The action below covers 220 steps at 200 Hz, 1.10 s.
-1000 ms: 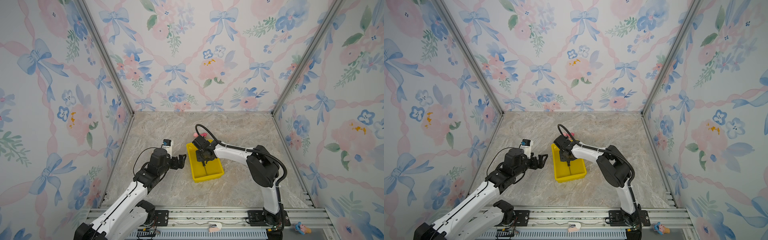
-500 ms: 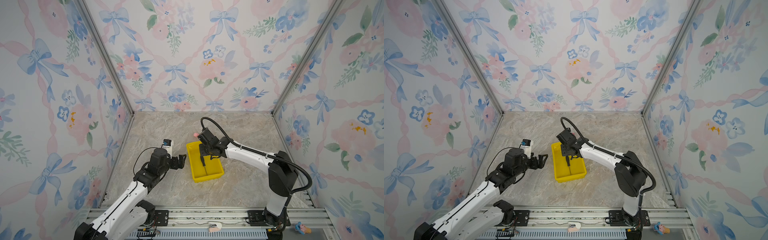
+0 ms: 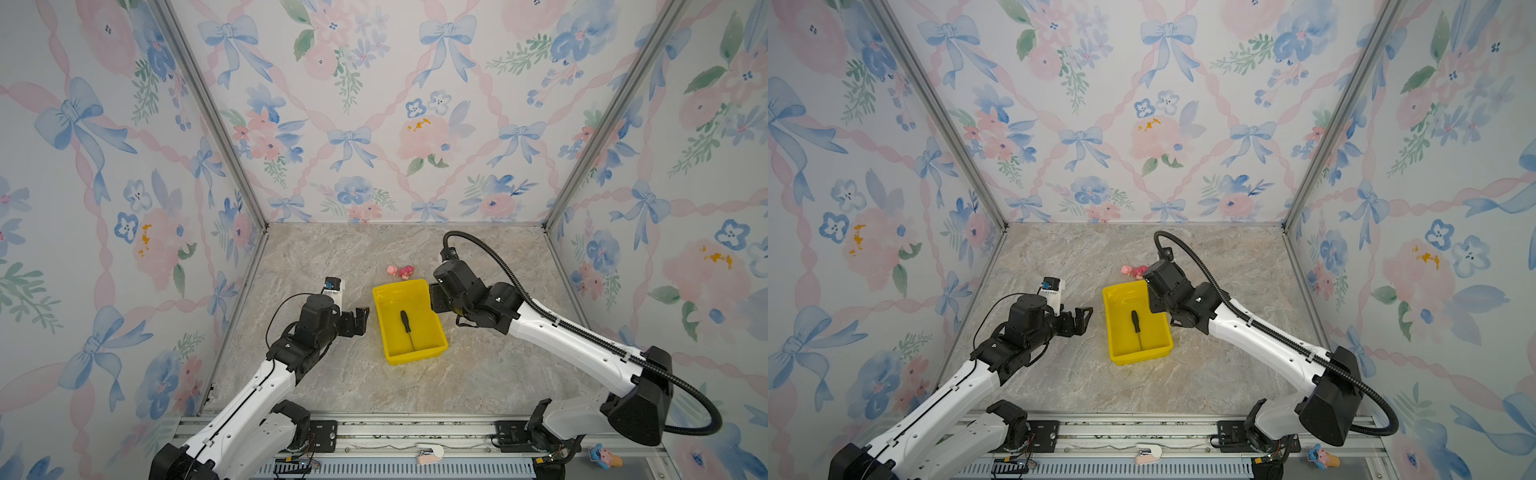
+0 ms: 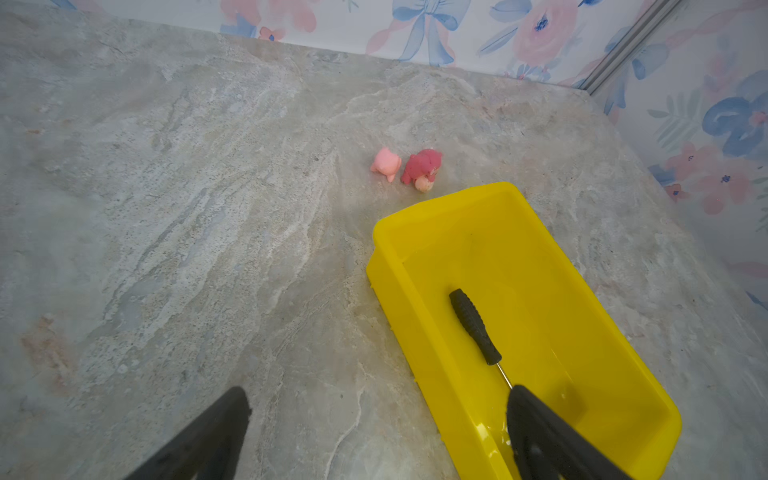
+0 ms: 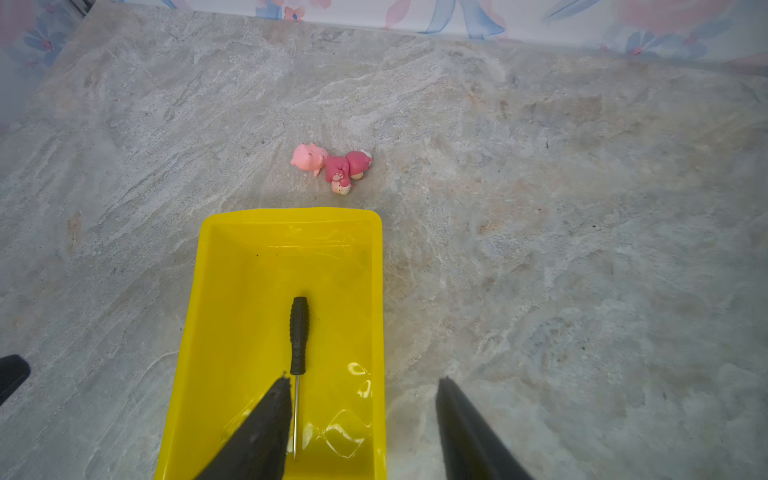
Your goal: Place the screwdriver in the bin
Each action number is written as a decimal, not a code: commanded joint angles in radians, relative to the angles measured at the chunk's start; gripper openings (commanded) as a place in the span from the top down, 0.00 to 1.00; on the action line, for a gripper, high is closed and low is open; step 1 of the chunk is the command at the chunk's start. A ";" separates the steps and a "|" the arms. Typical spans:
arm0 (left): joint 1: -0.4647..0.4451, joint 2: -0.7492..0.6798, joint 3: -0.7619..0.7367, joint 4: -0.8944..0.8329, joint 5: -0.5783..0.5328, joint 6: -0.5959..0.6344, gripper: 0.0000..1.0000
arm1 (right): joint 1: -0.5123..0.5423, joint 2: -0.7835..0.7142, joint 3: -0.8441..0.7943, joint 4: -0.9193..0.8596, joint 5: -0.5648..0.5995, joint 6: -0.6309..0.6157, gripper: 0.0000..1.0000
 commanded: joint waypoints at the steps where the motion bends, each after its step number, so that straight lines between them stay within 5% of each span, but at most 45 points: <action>1: 0.009 0.007 0.030 -0.027 -0.028 0.040 0.02 | -0.046 -0.062 -0.047 -0.068 0.044 -0.024 0.41; 19: 0.011 0.004 0.024 -0.030 -0.047 0.044 0.03 | -0.078 -0.112 -0.075 -0.079 0.044 -0.036 0.38; 81: 0.018 -0.020 0.032 -0.051 -0.190 0.052 0.02 | -0.174 -0.241 -0.161 -0.095 0.068 -0.060 0.02; 126: 0.024 -0.056 -0.024 -0.047 -0.391 0.081 0.03 | -0.274 -0.383 -0.262 -0.081 0.106 -0.103 0.03; 178: 0.083 -0.008 -0.059 0.038 -0.506 0.201 0.03 | -0.603 -0.484 -0.476 -0.009 0.040 -0.123 0.03; 199: 0.140 0.036 -0.080 0.062 -0.506 0.180 0.03 | -0.668 -0.503 -0.575 0.107 0.075 -0.174 0.03; 220: 0.163 0.030 -0.148 0.157 -0.480 0.237 0.03 | -0.739 -0.559 -0.717 0.316 -0.048 -0.311 0.03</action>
